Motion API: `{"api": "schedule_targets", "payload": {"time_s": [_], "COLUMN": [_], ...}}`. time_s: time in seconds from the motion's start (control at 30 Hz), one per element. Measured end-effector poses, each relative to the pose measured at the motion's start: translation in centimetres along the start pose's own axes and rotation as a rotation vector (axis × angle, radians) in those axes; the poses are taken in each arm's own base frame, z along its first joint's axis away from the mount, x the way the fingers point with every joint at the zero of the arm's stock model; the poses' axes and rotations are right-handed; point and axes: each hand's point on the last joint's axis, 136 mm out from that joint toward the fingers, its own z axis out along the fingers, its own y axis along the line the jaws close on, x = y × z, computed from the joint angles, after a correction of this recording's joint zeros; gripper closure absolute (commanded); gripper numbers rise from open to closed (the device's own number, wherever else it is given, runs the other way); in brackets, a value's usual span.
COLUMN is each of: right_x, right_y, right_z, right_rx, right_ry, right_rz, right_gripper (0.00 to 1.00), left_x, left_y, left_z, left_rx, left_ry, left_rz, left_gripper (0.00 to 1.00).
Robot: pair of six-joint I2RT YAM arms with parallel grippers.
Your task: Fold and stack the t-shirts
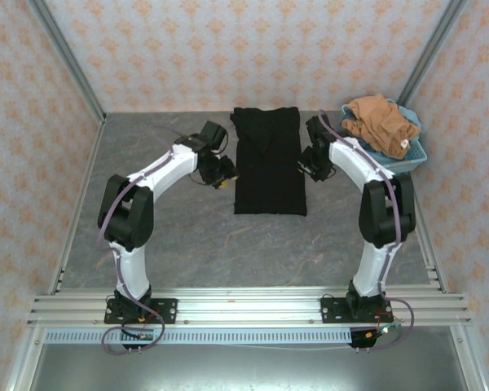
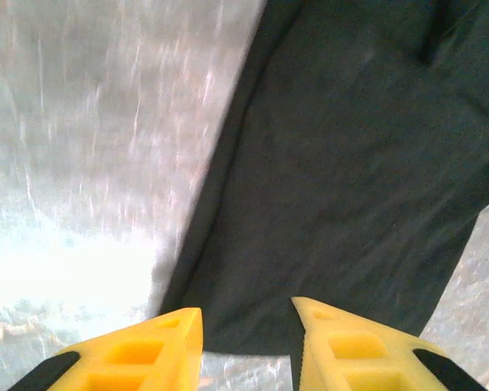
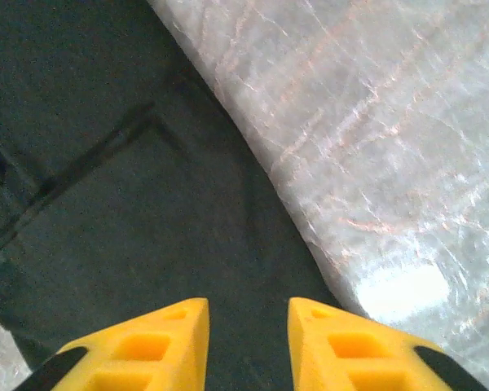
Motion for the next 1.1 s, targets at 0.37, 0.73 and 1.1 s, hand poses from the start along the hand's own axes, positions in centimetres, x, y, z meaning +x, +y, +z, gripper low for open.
{"api": "schedule_targets", "payload": {"time_s": [0.37,0.73,1.1], "right_x": [6.0,7.8,9.1], "right_y": [-5.6,-6.5,-5.3], "right_z": [1.1,2.4,3.4], "right_rx": [0.033,0.021,-0.013], "right_ry": [0.11,0.169,0.211], "right_rz": [0.02,0.026,0.036], "right_gripper": [0.47,0.46,0.49], "left_x": [6.4,5.9,5.5], "left_y": [4.1,4.2,3.7], "left_z": [3.9,6.3,6.8], "left_rx": [-0.109,-0.115,-0.136], "left_ry": [0.131,0.153,0.169], "left_rz": [-0.094,-0.165,-0.185], "left_gripper": [0.52,0.68,0.81]}}
